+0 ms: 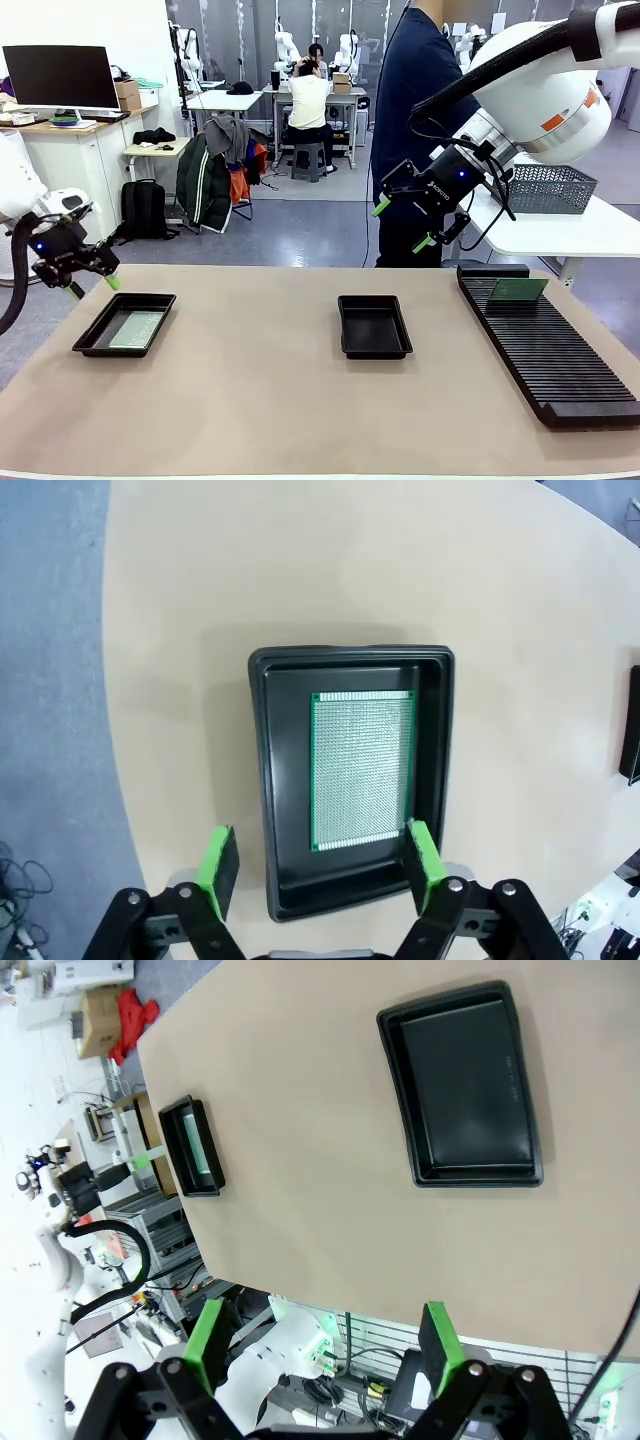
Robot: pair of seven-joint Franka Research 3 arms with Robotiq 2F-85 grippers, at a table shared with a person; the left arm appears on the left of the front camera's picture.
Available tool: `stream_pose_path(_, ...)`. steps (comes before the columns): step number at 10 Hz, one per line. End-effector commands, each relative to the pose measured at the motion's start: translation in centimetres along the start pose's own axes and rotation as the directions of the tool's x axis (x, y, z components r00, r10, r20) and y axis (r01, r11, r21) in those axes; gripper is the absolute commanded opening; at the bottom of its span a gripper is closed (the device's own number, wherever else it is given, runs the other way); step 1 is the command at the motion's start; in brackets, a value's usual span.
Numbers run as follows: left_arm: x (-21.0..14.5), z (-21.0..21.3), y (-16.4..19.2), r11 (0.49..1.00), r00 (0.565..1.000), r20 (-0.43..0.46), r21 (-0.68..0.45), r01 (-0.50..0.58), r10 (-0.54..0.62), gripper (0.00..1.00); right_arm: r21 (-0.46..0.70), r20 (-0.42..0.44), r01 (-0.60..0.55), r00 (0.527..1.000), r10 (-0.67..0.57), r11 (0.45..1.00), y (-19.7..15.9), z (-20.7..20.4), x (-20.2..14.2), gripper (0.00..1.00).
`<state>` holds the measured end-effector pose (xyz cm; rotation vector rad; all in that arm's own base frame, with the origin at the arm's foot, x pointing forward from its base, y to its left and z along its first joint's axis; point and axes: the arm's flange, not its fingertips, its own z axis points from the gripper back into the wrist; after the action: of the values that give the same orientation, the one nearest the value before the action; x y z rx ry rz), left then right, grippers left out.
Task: Inspect and transfer BCBs to ESD trays.
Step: Pick up the ESD tray and place it on the left side of the table.
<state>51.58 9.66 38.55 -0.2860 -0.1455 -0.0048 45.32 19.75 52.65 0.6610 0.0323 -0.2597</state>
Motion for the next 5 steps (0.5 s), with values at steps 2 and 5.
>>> stream_pose_path(2, -0.3, 3.0, -4.4, 0.991, 1.000, -0.014, 0.131, 0.020, -0.019, 0.87, -0.017, 0.001, 0.002, 1.000, -0.002, 1.000, 0.2, 0.0, 0.2, 1.00)
stream_pose_path(5, 0.2, 3.5, -4.8, 0.993, 0.999, 0.008, 0.116, 0.030, -0.031, 0.87, -0.017, 0.001, 0.002, 1.000, -0.002, 1.000, 0.2, 0.0, 0.2, 1.00)
